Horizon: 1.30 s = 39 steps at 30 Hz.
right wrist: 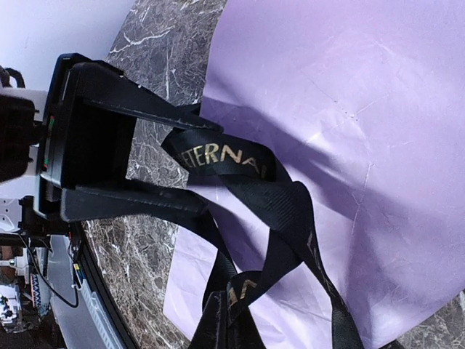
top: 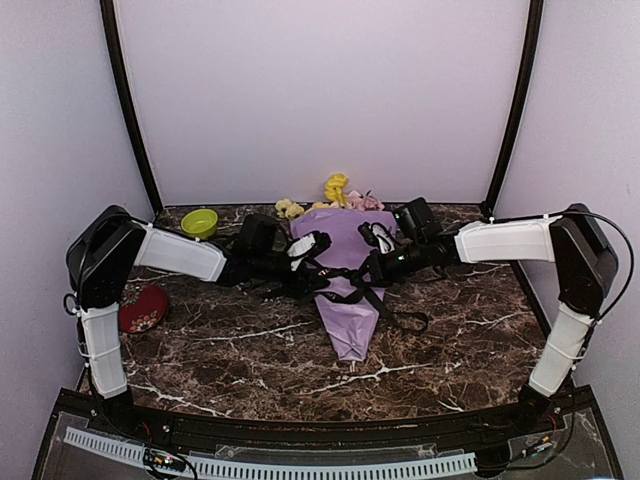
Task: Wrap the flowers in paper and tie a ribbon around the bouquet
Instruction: Cross the ribbon over the folded bouquet, then tie the ribbon around the folded bouquet.
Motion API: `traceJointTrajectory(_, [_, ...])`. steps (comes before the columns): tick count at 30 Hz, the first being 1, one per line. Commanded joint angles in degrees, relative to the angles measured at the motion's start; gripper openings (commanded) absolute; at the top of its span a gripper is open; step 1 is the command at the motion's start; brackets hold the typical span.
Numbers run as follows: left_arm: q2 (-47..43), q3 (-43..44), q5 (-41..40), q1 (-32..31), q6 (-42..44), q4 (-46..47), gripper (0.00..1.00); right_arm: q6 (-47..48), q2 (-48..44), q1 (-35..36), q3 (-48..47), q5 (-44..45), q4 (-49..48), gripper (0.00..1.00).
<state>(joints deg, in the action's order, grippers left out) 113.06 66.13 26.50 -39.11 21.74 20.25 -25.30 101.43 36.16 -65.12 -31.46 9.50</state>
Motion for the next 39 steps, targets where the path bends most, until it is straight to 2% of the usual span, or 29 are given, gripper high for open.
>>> traceJointTrajectory(1, [-5.56,2.97,7.48,0.44,-0.55,-9.66,0.57,1.83,1.15,0.32,-0.53,-0.78,0.61,0.00])
traceJointTrajectory(2, [-6.38,3.38,9.14,0.68,-0.54,-11.85,0.64,1.91,1.14,0.28,-0.52,-0.74,0.57,0.00])
traceJointTrajectory(5, [-8.90,4.21,14.24,1.83,0.36,-17.65,0.74,2.24,1.63,0.29,-0.53,-0.62,0.84,0.00])
traceJointTrajectory(9, [-11.80,3.23,19.58,6.21,2.80,-22.41,0.77,2.53,2.15,0.27,-0.51,-1.17,0.74,0.00])
traceJointTrajectory(12, [-11.91,2.54,12.40,11.00,3.14,-24.61,0.70,3.17,2.67,0.15,-2.84,-1.07,1.65,0.00])
traceJointTrajectory(15, [-9.42,4.74,1.85,12.83,6.77,-32.49,0.64,3.18,2.51,0.16,-2.81,-1.01,1.28,0.00])
traceJointTrajectory(18, [-7.11,5.00,-2.52,12.91,12.70,-37.19,0.69,2.72,2.65,0.20,-2.20,-0.85,0.17,0.00])
traceJointTrajectory(22, [-5.04,4.10,-5.57,13.01,14.13,-39.21,0.75,2.89,2.78,0.15,-2.34,-0.62,0.22,0.00])
traceJointTrajectory(26, [-2.19,5.52,-7.19,12.95,13.91,-40.51,0.75,2.58,2.87,0.15,-2.14,-0.79,-0.27,0.00])
traceJointTrajectory(31, [0.72,6.34,-10.18,13.01,11.88,-39.79,0.69,2.71,2.85,0.19,-2.08,-0.54,-0.10,0.00])
traceJointTrajectory(36, [1.38,6.87,-13.35,12.91,9.13,-40.61,0.51,2.51,2.60,0.17,-1.62,-0.53,-0.77,0.00])
traceJointTrajectory(39, [1.75,6.80,-12.44,12.72,8.45,-41.17,0.34,2.07,2.77,0.15,-1.39,-0.91,-1.38,0.00])
